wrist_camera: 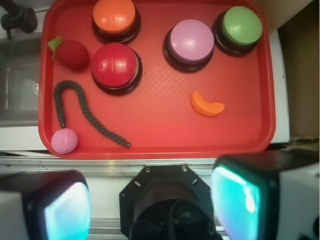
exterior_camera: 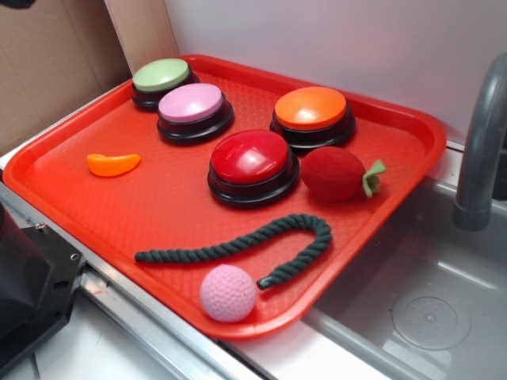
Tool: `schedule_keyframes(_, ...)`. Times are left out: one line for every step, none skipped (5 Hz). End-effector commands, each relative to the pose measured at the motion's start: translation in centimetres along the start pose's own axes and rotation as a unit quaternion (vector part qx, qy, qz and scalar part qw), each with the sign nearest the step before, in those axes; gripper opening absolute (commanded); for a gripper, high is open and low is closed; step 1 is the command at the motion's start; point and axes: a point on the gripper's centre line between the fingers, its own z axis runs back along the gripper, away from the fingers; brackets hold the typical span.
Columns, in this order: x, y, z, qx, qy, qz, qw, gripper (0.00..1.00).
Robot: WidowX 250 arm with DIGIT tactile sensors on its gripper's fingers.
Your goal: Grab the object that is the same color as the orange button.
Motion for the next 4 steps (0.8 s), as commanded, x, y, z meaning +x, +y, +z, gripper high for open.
schedule_keyframes(0.0, 0.0, 0.0, 0.0, 0.0, 0.0, 1.0, 1.0)
schedule_keyframes(0.5, 0.8, -1.4, 0.007, -0.014, -0.02, 1.0, 1.0)
schedule_keyframes(1.4, 2.1, -3.7, 0.014, -0.021, -0.058, 0.998, 1.0)
schedule_keyframes(2.4, 3.6, -6.4, 0.007, -0.047, -0.093, 0.994, 1.0)
